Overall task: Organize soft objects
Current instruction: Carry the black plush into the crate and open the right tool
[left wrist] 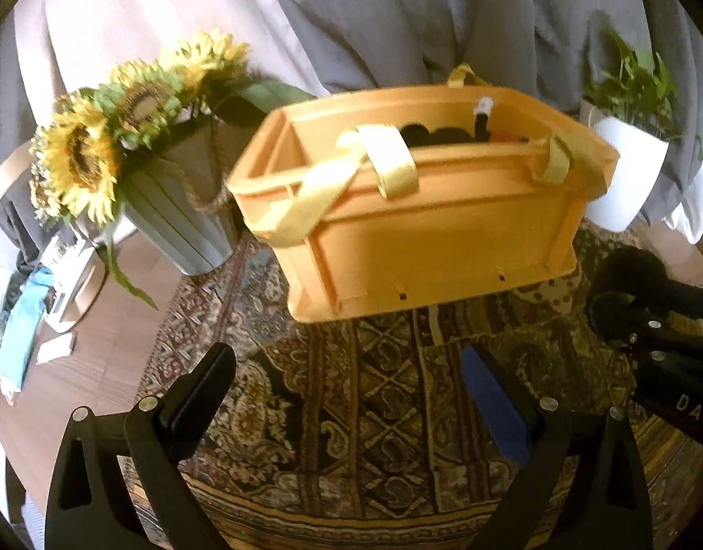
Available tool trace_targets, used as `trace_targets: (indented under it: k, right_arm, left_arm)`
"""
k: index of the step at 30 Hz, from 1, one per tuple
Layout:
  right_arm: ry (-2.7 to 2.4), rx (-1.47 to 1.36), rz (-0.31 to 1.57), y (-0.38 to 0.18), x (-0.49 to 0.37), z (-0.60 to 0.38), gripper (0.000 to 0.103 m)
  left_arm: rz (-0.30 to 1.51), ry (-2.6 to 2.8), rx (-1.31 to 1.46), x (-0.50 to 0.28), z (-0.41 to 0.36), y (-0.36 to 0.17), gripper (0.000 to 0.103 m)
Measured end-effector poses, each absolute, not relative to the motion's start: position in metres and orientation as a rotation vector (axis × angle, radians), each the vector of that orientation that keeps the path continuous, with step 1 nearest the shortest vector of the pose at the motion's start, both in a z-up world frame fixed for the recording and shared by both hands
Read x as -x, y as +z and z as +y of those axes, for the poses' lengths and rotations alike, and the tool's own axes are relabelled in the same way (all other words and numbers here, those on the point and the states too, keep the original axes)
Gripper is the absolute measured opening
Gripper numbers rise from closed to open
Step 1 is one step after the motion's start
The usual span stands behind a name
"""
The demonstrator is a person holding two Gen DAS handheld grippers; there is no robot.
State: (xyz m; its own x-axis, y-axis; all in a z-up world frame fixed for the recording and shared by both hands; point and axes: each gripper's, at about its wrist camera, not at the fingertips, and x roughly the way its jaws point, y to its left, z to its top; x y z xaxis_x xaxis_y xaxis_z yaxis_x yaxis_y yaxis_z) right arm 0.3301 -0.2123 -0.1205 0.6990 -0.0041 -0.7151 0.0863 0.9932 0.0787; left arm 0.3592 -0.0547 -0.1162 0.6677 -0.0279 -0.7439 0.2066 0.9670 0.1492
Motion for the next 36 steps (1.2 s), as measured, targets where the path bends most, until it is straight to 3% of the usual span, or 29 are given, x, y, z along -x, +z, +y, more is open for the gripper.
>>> trace_targets:
  k: [36]
  right_arm:
    - [0.099, -0.033, 0.479, -0.03, -0.37, -0.175, 0.062]
  left_arm:
    - [0.613, -0.018, -0.141, -0.376, -0.015, -0.041, 0.101]
